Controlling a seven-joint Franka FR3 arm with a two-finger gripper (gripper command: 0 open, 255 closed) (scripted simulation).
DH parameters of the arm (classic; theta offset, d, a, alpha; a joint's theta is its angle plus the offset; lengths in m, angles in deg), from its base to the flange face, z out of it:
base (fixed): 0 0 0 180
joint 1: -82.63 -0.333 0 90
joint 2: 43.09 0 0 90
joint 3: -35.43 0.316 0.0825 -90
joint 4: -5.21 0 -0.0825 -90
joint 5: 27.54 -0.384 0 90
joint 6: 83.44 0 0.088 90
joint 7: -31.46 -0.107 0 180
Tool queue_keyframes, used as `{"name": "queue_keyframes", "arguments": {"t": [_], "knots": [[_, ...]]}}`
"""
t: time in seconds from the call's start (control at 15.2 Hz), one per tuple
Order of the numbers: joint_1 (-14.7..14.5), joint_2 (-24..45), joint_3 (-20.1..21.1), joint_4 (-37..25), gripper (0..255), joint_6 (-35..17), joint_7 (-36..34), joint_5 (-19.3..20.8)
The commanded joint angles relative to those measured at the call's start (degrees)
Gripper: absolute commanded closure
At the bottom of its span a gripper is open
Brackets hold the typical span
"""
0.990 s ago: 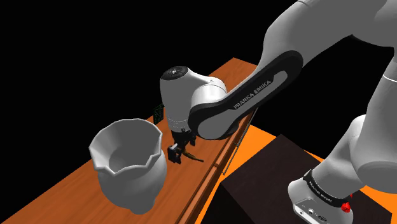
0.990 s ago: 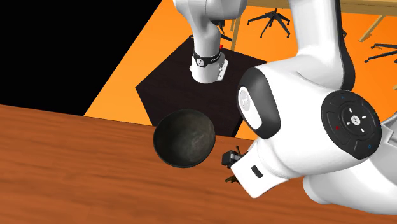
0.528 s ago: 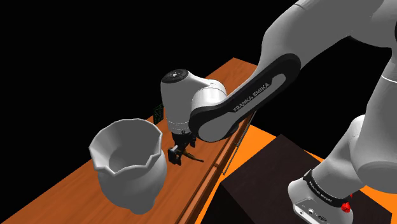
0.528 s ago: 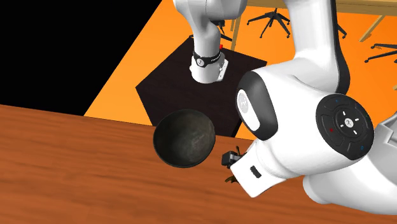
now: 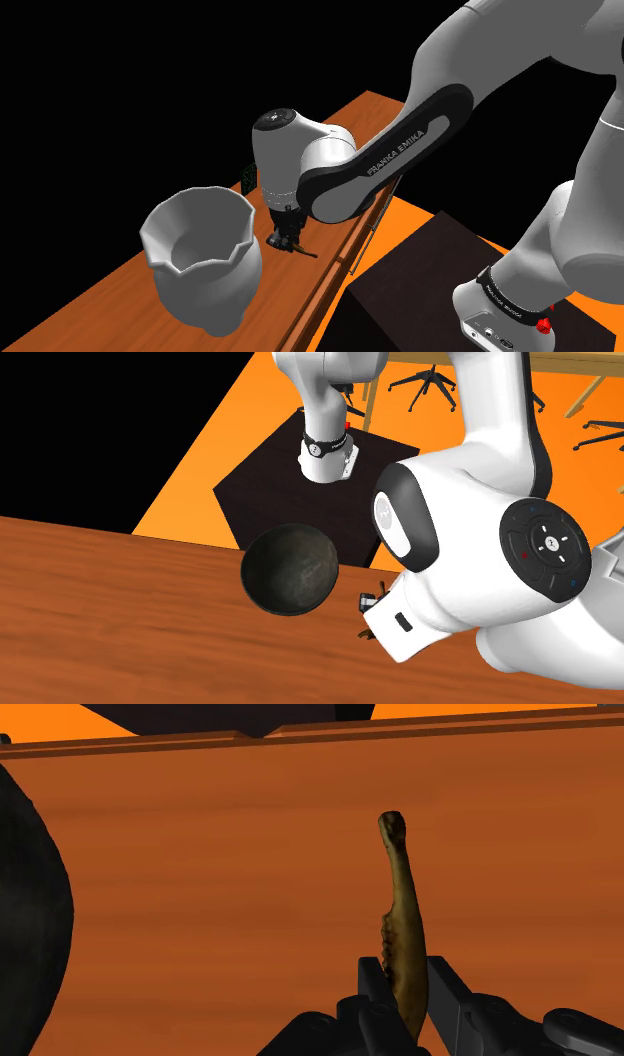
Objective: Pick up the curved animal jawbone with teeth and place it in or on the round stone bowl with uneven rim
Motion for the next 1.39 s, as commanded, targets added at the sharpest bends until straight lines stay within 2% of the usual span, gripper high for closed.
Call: {"name": "queue_keyframes", "arguments": {"t": [0.0, 0.13, 1.32], "knots": [[0.04, 0.04, -0.07, 0.07, 255, 0.05, 0.00, 0.01], [0.07, 0.08, -0.09, 0.08, 255, 0.00, 0.02, 0.05], [1.69, -10.14, 2.02, -2.99, 255, 11.93, 4.88, -6.57]]}}
